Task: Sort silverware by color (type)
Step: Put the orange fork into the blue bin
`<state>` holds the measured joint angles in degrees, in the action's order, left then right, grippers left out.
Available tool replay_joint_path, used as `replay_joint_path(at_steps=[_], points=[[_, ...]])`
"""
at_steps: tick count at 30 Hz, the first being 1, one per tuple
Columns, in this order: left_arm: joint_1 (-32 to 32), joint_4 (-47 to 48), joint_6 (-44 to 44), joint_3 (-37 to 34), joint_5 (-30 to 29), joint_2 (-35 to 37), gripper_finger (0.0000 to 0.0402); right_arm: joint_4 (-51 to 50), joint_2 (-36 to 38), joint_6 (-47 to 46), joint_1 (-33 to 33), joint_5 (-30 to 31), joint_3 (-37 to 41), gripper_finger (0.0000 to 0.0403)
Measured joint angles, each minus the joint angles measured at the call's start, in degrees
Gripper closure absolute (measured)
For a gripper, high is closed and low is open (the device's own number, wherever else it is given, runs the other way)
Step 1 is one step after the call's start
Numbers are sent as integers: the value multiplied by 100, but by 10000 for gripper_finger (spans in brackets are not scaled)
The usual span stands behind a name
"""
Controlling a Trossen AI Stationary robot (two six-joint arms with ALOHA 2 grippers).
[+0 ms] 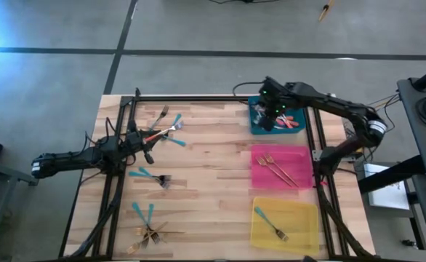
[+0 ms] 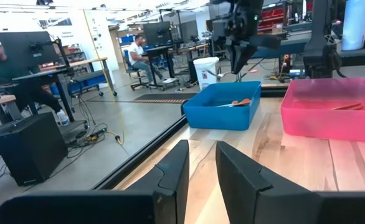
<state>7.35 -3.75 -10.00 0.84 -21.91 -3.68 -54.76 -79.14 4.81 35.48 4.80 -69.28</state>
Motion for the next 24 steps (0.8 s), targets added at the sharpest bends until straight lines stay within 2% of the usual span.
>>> replay_joint_path(at_steps=[7, 11, 15, 21, 24], points=[[-1, 0, 1, 0, 0, 0, 337, 438, 134, -181, 15, -33, 499, 350], [0, 0, 0, 0, 0, 0, 337, 548, 105, -241, 11, -29, 504, 316], [-1, 0, 1, 0, 0, 0, 337, 732, 101, -909, -32, -42, 250, 293], [-2, 0, 0, 0, 2, 0, 337, 718, 115, -1088, -33, 171, -197, 292], [-2, 0, 0, 0, 1, 0, 337, 761, 116, -1255, -79, 81, -352, 300]])
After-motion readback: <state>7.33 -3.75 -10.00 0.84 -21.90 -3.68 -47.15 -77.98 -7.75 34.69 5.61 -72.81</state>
